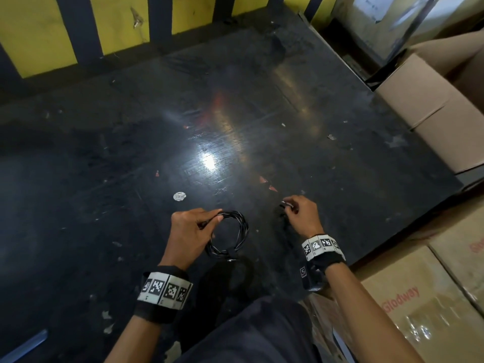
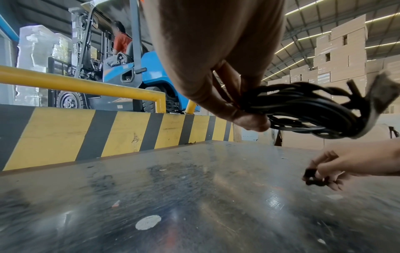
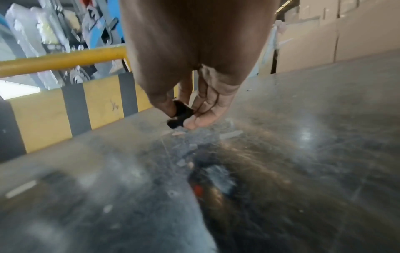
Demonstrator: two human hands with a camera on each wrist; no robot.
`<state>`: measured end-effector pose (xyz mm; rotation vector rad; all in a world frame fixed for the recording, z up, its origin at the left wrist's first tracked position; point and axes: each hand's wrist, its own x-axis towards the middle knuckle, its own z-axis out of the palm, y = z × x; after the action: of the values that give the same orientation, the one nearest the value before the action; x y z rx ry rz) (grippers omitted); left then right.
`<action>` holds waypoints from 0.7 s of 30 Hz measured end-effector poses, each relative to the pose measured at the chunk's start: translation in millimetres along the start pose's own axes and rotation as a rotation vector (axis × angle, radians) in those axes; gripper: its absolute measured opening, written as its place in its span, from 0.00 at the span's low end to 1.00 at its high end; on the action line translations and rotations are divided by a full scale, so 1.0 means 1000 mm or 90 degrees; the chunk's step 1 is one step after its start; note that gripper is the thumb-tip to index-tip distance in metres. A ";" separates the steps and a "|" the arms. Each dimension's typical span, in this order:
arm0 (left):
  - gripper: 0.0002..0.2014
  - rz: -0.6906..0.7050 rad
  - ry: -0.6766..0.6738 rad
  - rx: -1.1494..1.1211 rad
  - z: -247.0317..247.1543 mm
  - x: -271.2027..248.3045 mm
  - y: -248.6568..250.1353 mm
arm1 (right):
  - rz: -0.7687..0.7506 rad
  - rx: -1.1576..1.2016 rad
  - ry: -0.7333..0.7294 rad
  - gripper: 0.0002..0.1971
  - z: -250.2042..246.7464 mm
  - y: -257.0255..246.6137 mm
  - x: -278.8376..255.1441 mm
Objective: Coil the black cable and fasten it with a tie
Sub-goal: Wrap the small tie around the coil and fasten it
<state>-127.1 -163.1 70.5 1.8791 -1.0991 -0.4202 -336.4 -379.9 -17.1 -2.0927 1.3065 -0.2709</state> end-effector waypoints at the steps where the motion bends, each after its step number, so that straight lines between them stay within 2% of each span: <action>1: 0.07 0.000 0.002 0.001 -0.001 -0.001 0.001 | 0.000 0.027 0.003 0.10 0.000 -0.002 -0.001; 5: 0.07 0.002 0.008 0.003 0.000 -0.002 0.005 | -0.001 0.127 0.004 0.07 -0.003 -0.012 -0.006; 11: 0.07 -0.003 0.016 -0.008 0.000 -0.007 0.011 | 0.052 0.312 0.004 0.04 -0.007 -0.027 -0.012; 17: 0.07 -0.008 0.023 -0.013 -0.001 -0.010 0.017 | 0.038 0.464 -0.040 0.15 -0.023 -0.053 -0.023; 21: 0.07 0.003 0.032 -0.026 -0.001 -0.010 0.023 | 0.006 0.487 -0.070 0.18 -0.034 -0.068 -0.031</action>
<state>-144.0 -158.8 89.0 1.8421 -1.0546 -0.3884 -318.5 -346.8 56.0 -1.4256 0.9387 -0.5435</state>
